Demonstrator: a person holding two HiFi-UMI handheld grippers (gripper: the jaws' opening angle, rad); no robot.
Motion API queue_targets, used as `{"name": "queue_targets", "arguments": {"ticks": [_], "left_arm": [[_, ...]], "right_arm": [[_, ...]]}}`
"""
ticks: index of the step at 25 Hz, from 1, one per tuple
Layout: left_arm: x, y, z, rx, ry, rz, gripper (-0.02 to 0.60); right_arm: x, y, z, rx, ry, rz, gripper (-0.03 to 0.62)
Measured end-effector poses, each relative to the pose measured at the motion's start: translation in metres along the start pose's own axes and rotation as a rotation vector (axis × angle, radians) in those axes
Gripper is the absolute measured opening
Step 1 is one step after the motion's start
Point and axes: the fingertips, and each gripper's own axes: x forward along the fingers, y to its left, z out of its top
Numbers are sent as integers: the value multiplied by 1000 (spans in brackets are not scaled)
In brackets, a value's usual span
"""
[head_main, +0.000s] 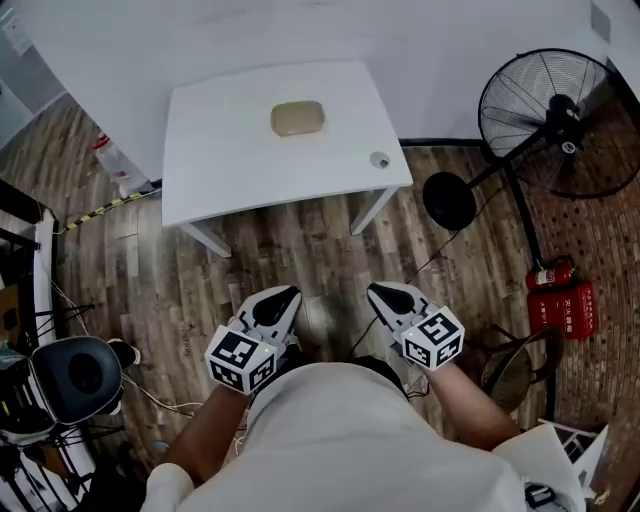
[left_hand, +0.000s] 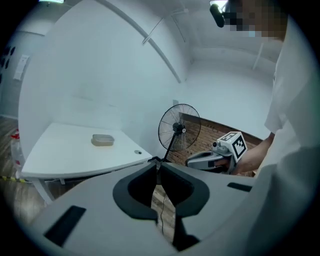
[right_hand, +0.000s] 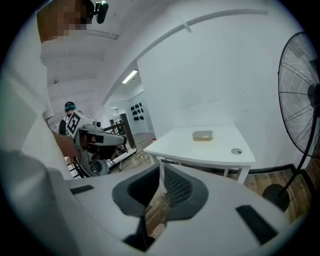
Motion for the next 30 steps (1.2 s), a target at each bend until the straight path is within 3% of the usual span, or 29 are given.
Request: {"name": "queue_targets", "arguments": {"ticks": [2, 5, 11, 15, 22, 30], "left_arm": [[2, 26, 13, 41, 18, -29, 18], [6, 56, 31, 67, 18, -45, 20], [15, 92, 49, -13, -34, -8, 19], [25, 117, 53, -26, -25, 22, 19], [64, 162, 91, 19, 2, 122, 18], [122, 195, 129, -42, -24, 215, 18]], "right_arm": [[23, -9, 18, -4, -4, -30, 77], [52, -18, 35, 17, -19, -44, 67], [99, -55, 43, 158, -12, -23, 82], [138, -102, 51, 286, -24, 49, 169], [213, -215, 83, 405, -42, 101, 160], [288, -316, 102, 559, -18, 129, 169]]}}
